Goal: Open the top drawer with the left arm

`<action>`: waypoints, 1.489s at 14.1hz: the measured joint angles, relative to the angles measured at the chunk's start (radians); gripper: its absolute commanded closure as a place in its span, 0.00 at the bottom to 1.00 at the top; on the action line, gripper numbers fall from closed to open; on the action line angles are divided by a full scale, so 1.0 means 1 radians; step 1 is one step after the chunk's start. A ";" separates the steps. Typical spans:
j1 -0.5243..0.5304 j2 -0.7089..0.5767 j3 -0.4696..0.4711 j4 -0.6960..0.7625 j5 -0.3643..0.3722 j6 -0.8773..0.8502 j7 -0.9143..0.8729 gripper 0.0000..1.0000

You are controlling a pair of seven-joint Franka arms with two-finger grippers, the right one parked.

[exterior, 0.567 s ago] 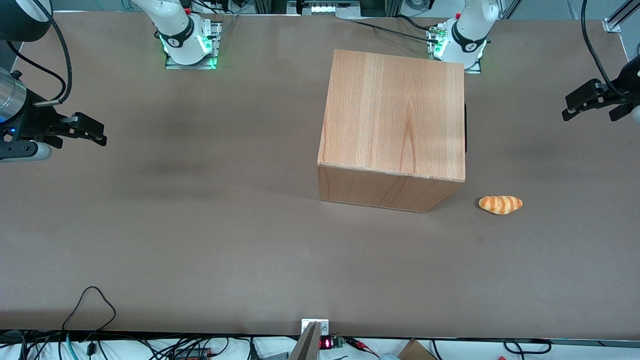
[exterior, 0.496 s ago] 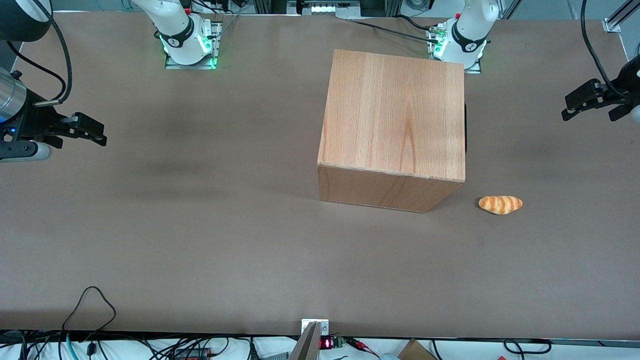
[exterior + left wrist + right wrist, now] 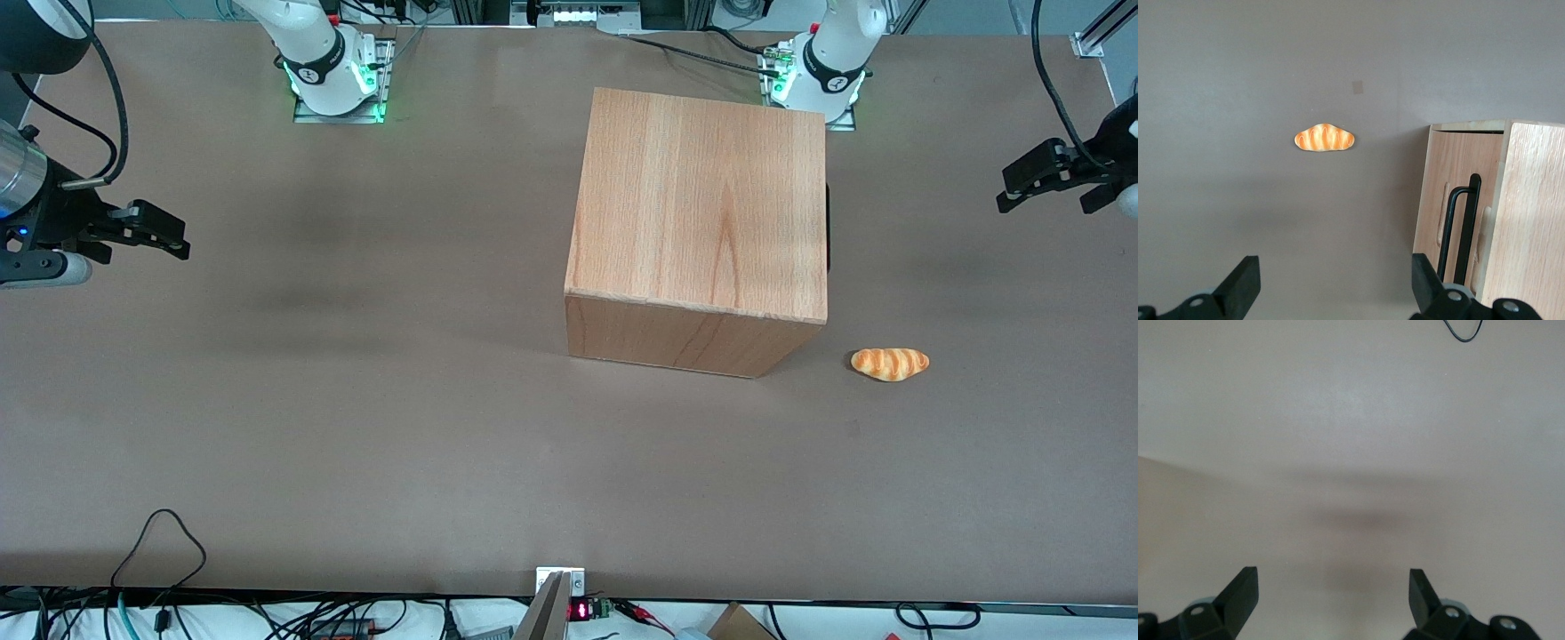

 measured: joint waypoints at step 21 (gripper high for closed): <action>-0.007 0.063 -0.062 -0.388 -0.276 0.237 -0.017 0.00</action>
